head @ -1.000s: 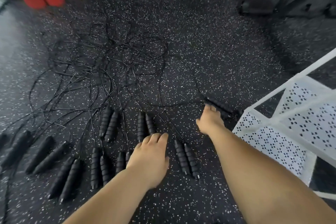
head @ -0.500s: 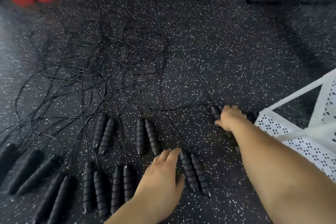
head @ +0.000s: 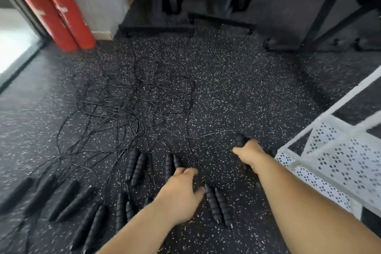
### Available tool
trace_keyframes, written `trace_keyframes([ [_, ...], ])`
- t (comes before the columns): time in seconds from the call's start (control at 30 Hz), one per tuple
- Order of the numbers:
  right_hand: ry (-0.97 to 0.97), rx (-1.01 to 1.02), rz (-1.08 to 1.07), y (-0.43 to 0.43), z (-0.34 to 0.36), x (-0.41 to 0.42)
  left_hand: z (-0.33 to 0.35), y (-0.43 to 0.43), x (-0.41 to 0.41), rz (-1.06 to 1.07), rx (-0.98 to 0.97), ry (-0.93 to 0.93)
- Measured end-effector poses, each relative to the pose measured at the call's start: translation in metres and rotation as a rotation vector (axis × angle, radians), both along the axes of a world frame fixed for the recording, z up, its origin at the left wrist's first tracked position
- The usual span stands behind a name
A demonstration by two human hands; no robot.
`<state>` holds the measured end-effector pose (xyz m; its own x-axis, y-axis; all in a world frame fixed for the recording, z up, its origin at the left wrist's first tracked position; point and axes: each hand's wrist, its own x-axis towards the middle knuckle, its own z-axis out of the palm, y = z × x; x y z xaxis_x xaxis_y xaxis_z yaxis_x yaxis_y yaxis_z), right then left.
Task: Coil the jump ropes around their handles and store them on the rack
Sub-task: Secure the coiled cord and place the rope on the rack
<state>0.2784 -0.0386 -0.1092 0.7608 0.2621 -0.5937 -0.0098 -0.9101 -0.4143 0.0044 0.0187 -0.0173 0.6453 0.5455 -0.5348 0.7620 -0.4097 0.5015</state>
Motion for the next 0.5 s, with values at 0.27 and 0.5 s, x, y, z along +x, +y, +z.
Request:
trace_keyframes([
  [0.27,0.048,0.477,-0.373,-0.066,0.213,-0.059,0.124,-0.068,-0.034,0.226,-0.171,-0.307],
  [0.5,0.038,0.723,-0.334,-0.139,0.269,-0.176,0.155,-0.121,-0.049,0.493,-0.428,-0.538],
])
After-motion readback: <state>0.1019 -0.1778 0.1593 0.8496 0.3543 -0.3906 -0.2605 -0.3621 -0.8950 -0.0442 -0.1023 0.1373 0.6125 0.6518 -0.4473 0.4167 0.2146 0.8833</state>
